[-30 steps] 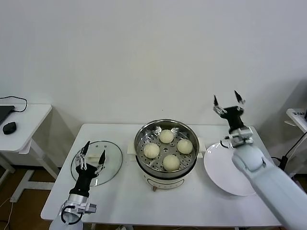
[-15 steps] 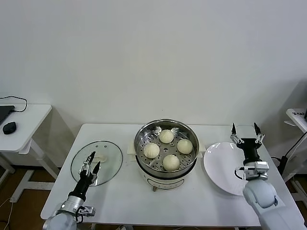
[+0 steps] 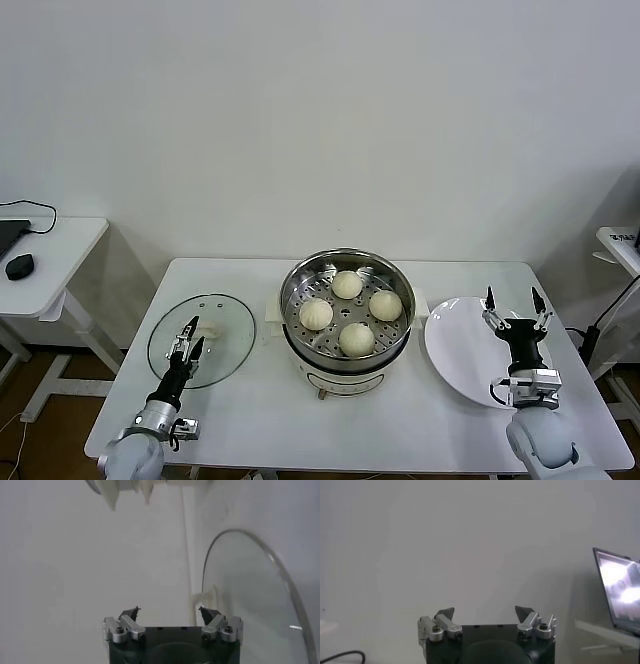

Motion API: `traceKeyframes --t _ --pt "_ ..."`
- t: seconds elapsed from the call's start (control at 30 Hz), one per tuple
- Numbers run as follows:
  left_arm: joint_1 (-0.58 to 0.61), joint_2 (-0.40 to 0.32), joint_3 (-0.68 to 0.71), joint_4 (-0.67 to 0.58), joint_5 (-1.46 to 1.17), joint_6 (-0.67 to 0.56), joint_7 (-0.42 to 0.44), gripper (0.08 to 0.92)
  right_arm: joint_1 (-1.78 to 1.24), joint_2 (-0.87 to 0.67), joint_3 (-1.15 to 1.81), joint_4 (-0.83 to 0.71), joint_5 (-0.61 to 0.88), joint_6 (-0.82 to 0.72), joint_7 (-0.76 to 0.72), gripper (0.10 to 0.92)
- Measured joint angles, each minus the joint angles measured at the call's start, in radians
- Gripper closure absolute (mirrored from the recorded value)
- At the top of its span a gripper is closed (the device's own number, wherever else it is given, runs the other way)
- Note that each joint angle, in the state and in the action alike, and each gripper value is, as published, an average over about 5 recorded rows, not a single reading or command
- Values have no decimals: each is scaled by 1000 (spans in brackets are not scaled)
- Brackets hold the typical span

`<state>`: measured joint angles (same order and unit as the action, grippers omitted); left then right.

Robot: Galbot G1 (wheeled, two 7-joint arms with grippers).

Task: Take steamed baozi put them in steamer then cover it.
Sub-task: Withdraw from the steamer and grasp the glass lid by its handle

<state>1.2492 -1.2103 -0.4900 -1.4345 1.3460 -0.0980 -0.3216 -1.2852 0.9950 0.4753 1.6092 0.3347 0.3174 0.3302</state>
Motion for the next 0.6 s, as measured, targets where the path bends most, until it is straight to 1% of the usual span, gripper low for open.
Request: traceKeyframes --t 0.6 --pt "-117 -21 23 127 21 7 -21 177 -29 24 31 -5 -19 8 -8 203"
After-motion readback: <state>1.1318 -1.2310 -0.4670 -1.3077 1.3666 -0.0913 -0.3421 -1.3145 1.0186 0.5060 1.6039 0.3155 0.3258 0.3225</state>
